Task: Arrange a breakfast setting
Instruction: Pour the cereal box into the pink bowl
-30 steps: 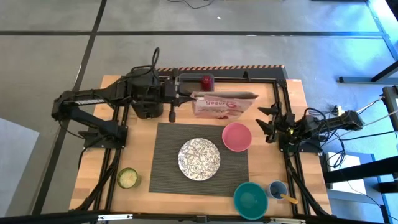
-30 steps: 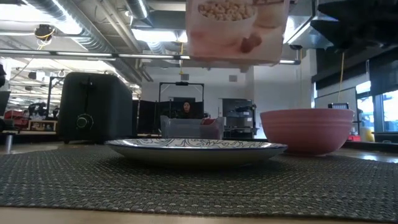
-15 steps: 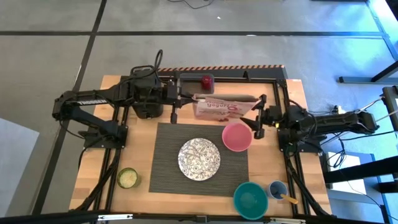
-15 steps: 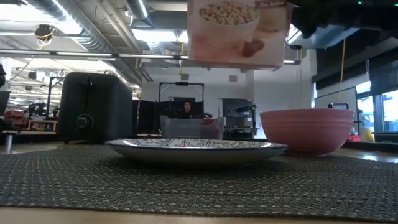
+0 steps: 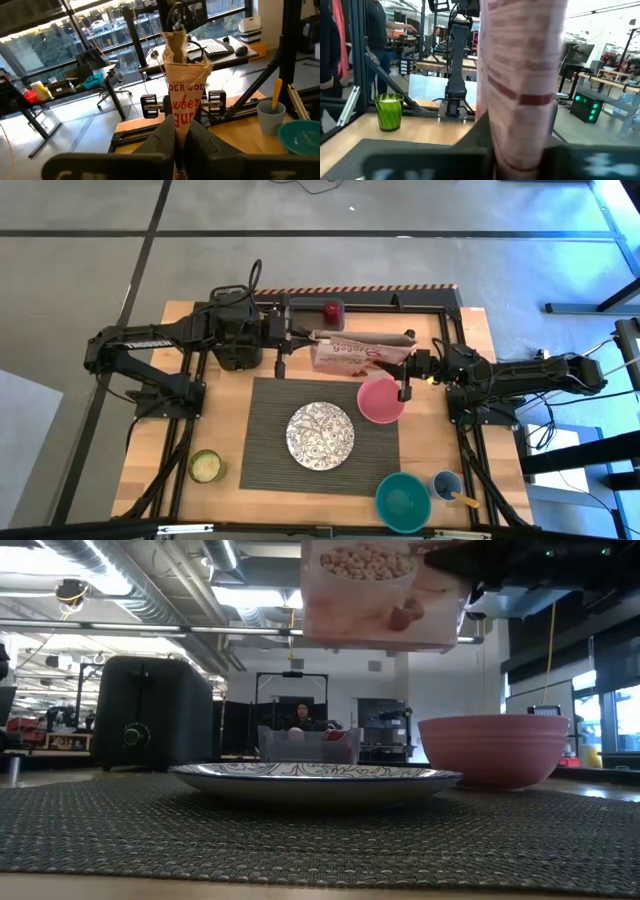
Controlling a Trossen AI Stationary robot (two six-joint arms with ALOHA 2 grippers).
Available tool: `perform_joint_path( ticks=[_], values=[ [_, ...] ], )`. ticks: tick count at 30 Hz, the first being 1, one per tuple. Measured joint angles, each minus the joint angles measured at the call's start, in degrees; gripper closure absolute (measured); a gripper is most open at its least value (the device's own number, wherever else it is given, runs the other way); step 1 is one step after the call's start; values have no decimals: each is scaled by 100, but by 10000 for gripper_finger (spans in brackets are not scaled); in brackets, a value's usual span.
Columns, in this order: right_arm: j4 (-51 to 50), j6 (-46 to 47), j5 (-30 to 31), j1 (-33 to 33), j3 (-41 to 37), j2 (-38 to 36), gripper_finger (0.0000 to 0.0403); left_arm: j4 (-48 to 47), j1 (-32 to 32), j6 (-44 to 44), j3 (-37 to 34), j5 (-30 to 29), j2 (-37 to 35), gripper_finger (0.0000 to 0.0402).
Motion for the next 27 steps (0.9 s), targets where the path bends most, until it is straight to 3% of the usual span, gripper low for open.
perform_joint_path(
  ticks=[9,13,18,23,27],
  values=[
    [-117,-508,417,-2,0,-78,398,-384,253,-322,11,-688,-121,286],
    [-498,-728,685,0,-2,-656,401,-1140,442,-337,11,-824,-540,253],
    [-869,-801,765,0,-2,-1491,402,-1686,618,-471,-168,-813,-1077,242],
    [-900,-803,616,0,-2,-1913,402,-528,622,-557,-1138,-786,-1461,241],
    [-491,-804,360,-3,-2,-1912,402,147,601,-604,-1676,-441,-1501,241]
  ],
)
